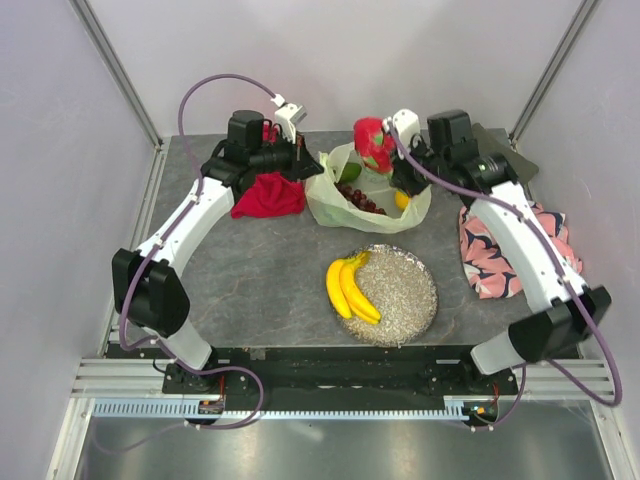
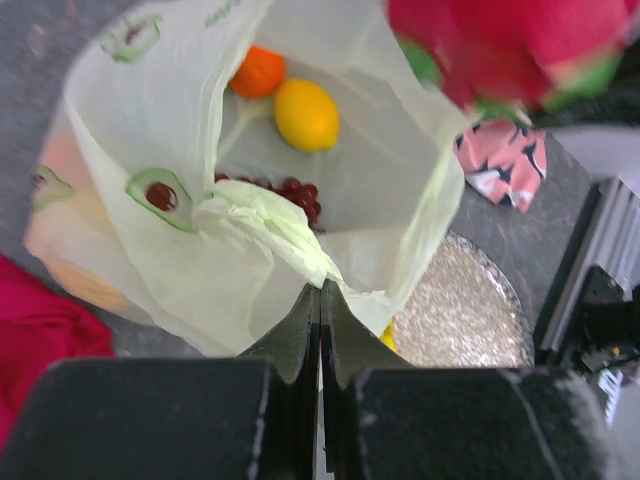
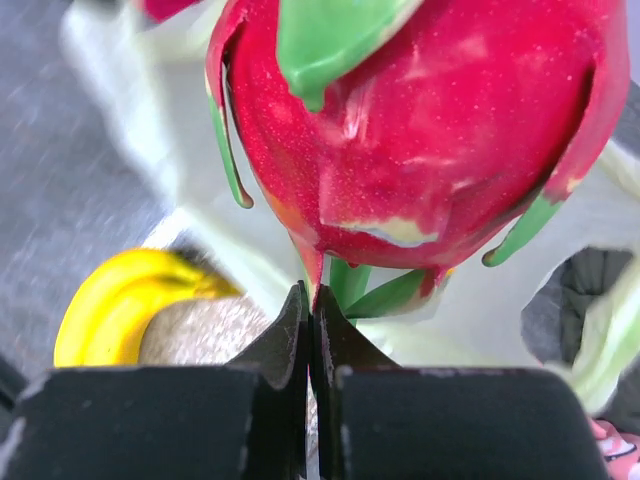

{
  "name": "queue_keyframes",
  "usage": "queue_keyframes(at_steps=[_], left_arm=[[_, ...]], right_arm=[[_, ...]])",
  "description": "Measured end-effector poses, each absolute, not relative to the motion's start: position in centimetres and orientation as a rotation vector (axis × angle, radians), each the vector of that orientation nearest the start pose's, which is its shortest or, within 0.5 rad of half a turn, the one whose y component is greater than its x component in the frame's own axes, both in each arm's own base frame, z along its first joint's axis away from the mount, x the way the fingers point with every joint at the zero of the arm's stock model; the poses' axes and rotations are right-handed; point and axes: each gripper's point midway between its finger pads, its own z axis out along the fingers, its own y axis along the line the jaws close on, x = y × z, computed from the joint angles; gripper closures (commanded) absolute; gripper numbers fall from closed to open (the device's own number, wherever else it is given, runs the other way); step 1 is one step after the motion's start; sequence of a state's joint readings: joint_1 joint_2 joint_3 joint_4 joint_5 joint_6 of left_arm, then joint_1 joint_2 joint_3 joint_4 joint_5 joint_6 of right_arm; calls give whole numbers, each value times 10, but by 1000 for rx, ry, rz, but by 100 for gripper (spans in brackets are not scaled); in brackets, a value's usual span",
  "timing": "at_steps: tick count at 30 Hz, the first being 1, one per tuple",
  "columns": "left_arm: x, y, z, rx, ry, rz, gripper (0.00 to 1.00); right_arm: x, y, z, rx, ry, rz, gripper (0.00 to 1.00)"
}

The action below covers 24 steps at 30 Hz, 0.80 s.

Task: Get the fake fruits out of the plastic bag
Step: Take out the fake fruit from the plastic bag, then place the fake fruit on the plate.

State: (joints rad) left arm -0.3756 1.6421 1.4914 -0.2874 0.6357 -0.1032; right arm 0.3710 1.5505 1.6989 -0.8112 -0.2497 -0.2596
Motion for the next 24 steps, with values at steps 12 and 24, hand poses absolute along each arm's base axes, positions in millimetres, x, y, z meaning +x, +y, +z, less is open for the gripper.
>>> queue_keyframes(at_steps=[12,24], left_arm=[[417,-272,302,657,1844,-872,98],[417,-270,299,658,1856,-865,98]], right_arm=[[217,153,192,-1238,2250,547,100],[189,113,93,-1443,2422,404,100]])
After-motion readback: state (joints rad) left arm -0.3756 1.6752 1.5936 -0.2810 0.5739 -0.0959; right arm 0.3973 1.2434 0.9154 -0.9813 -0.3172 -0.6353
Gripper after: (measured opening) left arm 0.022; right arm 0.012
